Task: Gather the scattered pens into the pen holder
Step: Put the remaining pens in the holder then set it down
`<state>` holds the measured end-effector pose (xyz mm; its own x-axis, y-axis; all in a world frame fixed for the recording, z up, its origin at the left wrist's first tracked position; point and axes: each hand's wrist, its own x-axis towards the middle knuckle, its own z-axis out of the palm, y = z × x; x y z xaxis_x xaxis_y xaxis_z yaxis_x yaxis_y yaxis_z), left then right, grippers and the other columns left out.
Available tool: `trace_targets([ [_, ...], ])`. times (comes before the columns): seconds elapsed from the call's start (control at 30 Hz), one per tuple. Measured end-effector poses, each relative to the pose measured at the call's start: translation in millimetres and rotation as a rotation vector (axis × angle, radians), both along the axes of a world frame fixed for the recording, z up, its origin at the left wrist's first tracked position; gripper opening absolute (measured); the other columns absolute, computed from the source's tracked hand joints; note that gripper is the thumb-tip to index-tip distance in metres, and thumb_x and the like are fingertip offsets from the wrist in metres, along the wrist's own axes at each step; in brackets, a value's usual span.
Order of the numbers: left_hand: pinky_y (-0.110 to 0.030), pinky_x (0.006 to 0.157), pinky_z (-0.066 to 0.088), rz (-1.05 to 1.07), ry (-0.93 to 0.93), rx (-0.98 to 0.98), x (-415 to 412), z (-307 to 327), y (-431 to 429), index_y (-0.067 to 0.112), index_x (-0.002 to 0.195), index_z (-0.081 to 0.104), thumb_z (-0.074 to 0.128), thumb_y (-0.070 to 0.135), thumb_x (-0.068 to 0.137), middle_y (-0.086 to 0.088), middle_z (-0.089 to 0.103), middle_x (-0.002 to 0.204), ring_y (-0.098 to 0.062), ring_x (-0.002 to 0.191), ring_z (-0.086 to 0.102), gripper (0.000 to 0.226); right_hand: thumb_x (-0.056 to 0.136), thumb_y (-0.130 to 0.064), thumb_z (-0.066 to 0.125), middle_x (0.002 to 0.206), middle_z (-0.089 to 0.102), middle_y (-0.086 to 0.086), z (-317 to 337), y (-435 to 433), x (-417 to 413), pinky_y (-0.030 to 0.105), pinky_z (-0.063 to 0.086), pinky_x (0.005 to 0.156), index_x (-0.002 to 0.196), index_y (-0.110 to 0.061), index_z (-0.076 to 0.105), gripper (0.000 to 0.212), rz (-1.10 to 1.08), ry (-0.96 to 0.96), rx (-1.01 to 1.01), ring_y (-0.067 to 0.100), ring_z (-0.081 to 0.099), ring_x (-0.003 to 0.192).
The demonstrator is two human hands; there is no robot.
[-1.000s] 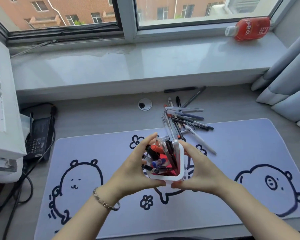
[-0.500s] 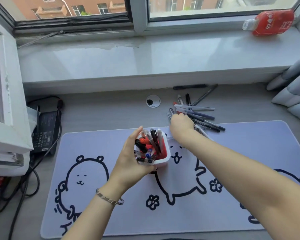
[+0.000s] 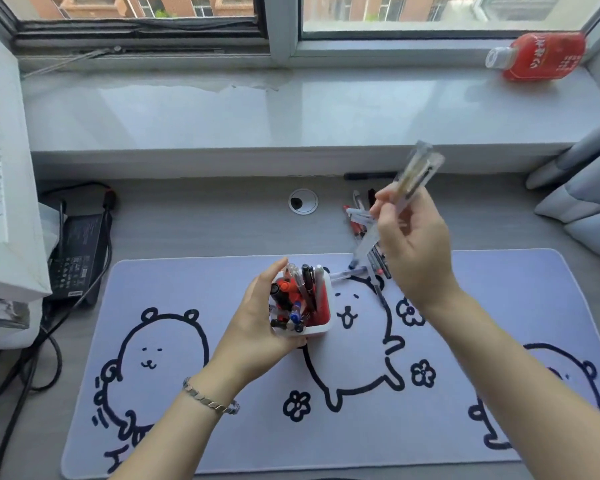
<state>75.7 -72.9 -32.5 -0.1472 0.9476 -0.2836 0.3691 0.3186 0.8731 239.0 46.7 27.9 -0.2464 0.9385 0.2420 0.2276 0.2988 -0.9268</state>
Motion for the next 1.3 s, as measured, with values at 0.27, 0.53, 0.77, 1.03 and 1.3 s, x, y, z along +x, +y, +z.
trace_targets([
  [0.27,-0.010,0.079,0.049,-0.010,0.009,0.033,2,1,1,0.067,0.116,0.021,0.084,0.013,0.063,0.011,0.042,0.125,-0.005,0.102,0.056,0.099,0.077,-0.020,0.073,0.089,0.064,0.006,-42,-58,-12,0.021,0.042,0.069,0.102,-0.011,0.066,0.027,0.290,-0.460,-0.163,0.017,0.053,0.072],
  [0.53,0.007,0.068,0.037,-0.017,0.027,0.027,2,3,1,0.061,0.117,0.021,0.082,0.012,0.065,0.012,0.039,0.125,0.015,0.101,0.043,0.094,0.090,-0.014,0.053,0.108,0.062,0.011,-83,6,17,0.035,0.045,0.087,0.117,-0.006,0.054,0.028,-0.097,-0.844,-0.312,0.026,0.056,0.100],
  [0.77,0.010,0.065,0.033,-0.029,0.045,0.010,2,7,1,0.045,0.132,0.025,0.083,0.012,0.065,0.010,0.038,0.125,0.016,0.095,0.042,0.094,0.087,0.003,0.045,0.120,0.056,0.019,-99,15,-8,0.038,0.045,0.086,0.115,0.000,0.046,0.028,-0.028,-1.231,-0.231,0.034,0.053,0.110],
  [1.03,0.010,0.067,0.033,-0.020,0.051,0.002,2,7,1,0.041,0.136,0.025,0.084,0.017,0.063,0.013,0.036,0.123,-0.002,0.103,0.044,0.097,0.091,-0.003,0.037,0.122,0.050,0.020,-91,11,21,0.038,0.042,0.085,0.114,0.002,0.047,0.026,-0.021,-1.034,-0.360,0.036,0.051,0.108],
  [1.3,0.009,0.066,0.035,-0.024,0.035,0.019,2,6,1,0.046,0.132,0.024,0.084,0.014,0.062,0.013,0.035,0.123,0.013,0.097,0.044,0.097,0.093,-0.017,0.044,0.113,0.054,0.021,-104,11,73,0.035,0.038,0.071,0.108,0.001,0.047,0.024,-0.105,-1.116,-0.389,0.037,0.052,0.100],
])
